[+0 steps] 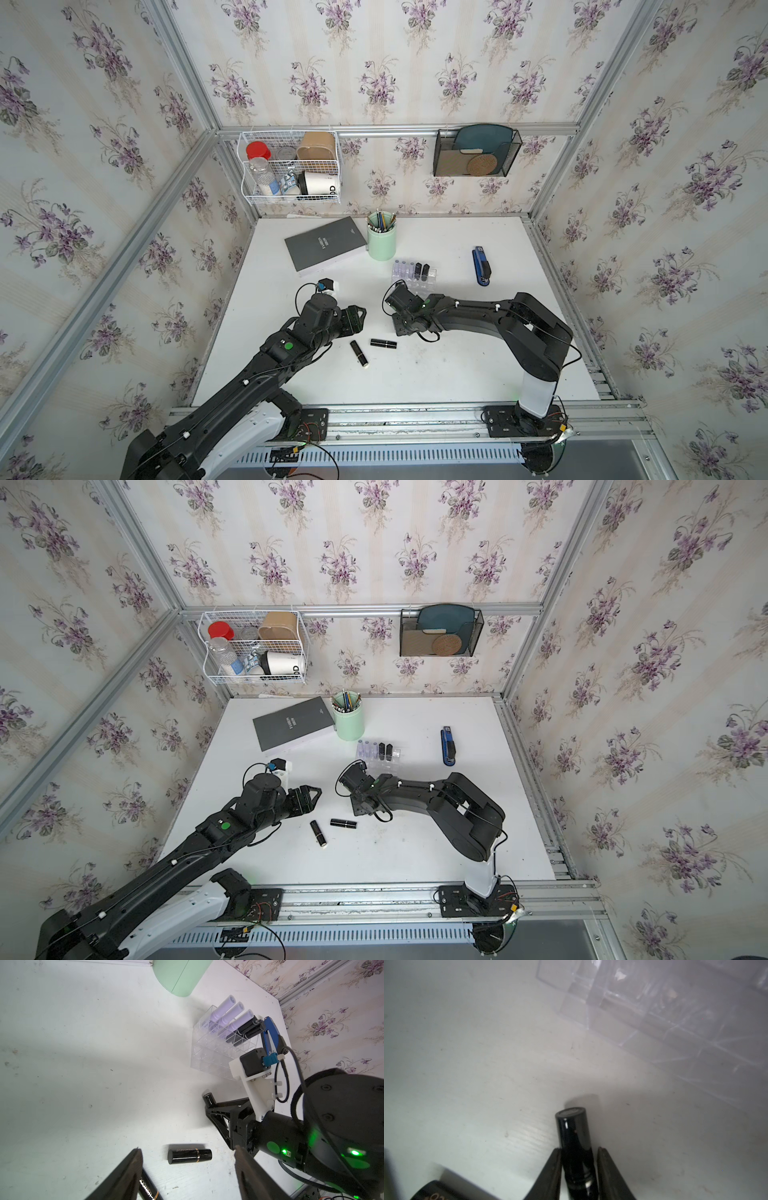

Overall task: Arrange the lipsticks in the organizer
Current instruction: Pick up the lipstick at the center of the board.

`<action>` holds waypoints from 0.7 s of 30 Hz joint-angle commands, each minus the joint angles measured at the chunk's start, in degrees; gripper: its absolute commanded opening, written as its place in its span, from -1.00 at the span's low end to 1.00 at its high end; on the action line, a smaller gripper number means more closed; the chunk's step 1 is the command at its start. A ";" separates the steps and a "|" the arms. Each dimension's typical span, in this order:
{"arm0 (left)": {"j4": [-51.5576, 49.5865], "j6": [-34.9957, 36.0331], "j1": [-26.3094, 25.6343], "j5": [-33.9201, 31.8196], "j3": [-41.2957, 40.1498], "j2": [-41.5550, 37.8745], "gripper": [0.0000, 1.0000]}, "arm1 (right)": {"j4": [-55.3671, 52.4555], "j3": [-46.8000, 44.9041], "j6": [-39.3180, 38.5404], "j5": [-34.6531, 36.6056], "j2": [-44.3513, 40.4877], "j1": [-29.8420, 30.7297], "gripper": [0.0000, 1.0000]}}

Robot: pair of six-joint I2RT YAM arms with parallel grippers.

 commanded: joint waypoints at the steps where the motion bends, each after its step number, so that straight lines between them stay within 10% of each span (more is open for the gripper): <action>1: -1.72 3.44 3.09 5.64 2.73 0.73 0.40 | -0.08 -1.98 -7.48 -0.96 -2.23 0.03 -0.51; 11: 8.96 -2.70 11.88 51.35 4.40 10.30 0.61 | 17.55 -16.46 -34.56 -9.78 -27.42 7.07 -0.67; 21: 15.21 -7.11 7.41 54.48 -0.28 10.13 0.16 | 19.75 -19.09 -42.62 -11.72 -34.61 9.07 -0.74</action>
